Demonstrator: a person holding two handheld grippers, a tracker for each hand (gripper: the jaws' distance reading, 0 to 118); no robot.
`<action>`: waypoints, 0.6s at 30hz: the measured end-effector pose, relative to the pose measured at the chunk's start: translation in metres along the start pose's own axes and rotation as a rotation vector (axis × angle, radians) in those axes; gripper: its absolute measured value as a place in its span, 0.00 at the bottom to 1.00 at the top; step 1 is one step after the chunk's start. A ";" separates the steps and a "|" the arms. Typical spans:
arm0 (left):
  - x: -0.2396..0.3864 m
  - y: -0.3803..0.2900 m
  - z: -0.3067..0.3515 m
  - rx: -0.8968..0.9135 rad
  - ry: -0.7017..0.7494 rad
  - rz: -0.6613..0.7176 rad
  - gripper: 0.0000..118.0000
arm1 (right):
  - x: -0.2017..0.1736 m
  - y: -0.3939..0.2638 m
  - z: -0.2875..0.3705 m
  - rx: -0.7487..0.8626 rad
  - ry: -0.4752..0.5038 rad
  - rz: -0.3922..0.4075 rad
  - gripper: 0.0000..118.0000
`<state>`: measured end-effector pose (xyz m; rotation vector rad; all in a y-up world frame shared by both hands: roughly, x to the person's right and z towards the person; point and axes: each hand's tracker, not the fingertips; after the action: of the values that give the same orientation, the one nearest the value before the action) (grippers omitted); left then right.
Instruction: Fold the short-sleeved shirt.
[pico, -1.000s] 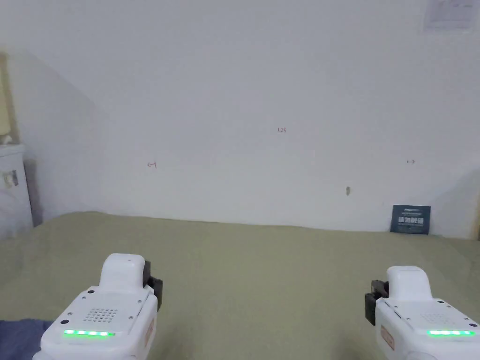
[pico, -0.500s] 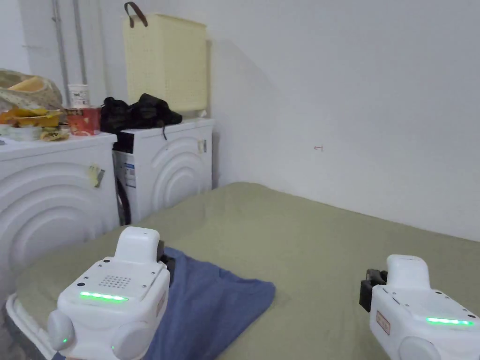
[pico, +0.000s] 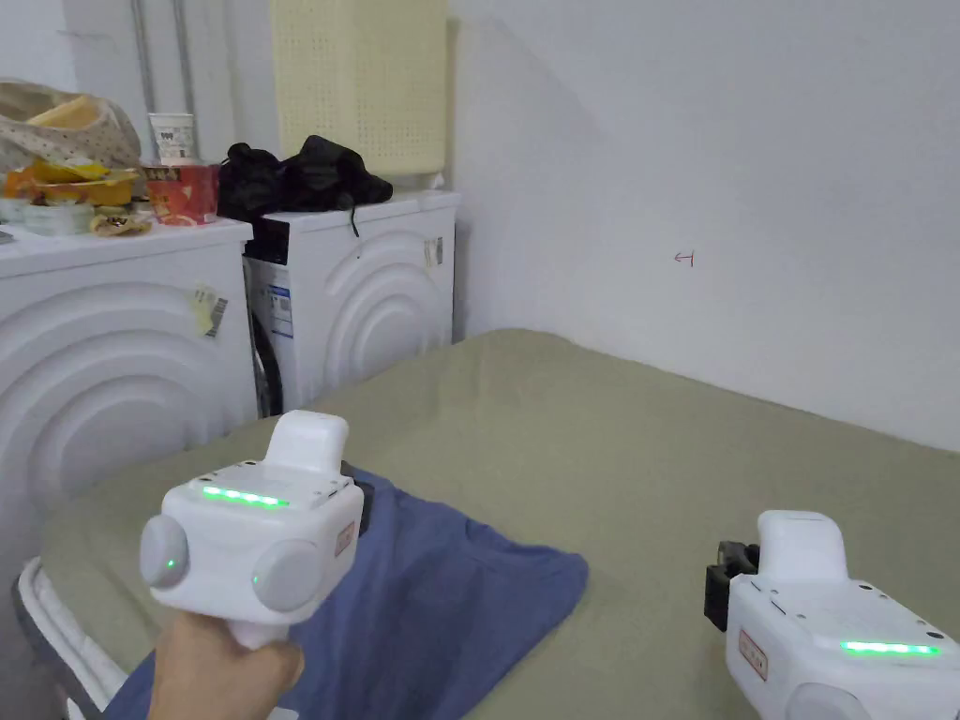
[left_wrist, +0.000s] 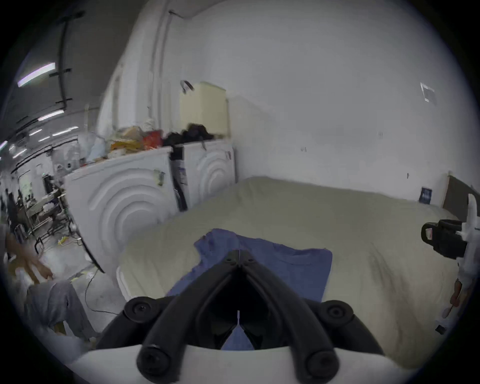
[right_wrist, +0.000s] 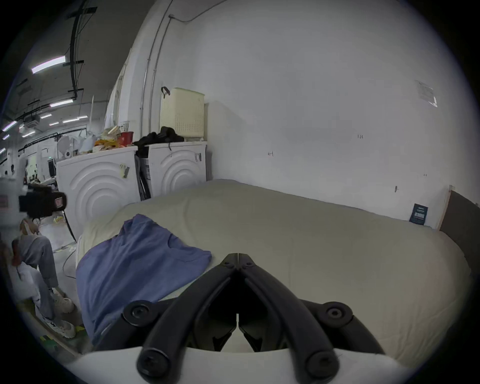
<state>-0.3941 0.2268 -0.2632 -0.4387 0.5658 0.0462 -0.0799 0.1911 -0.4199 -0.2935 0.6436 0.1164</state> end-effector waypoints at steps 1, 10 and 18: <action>0.003 0.013 -0.021 -0.043 -0.033 -0.019 0.00 | 0.003 -0.002 -0.006 -0.014 -0.007 -0.004 0.00; 0.036 0.052 -0.198 -0.850 -0.304 -0.074 0.00 | 0.017 -0.029 -0.039 -0.109 -0.051 -0.020 0.00; 0.052 -0.014 -0.241 -0.925 -0.357 0.004 0.90 | 0.024 -0.043 -0.055 -0.172 -0.028 -0.042 0.00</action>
<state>-0.4701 0.1106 -0.4671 -1.2985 0.1591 0.3923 -0.0836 0.1340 -0.4663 -0.4699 0.5999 0.1357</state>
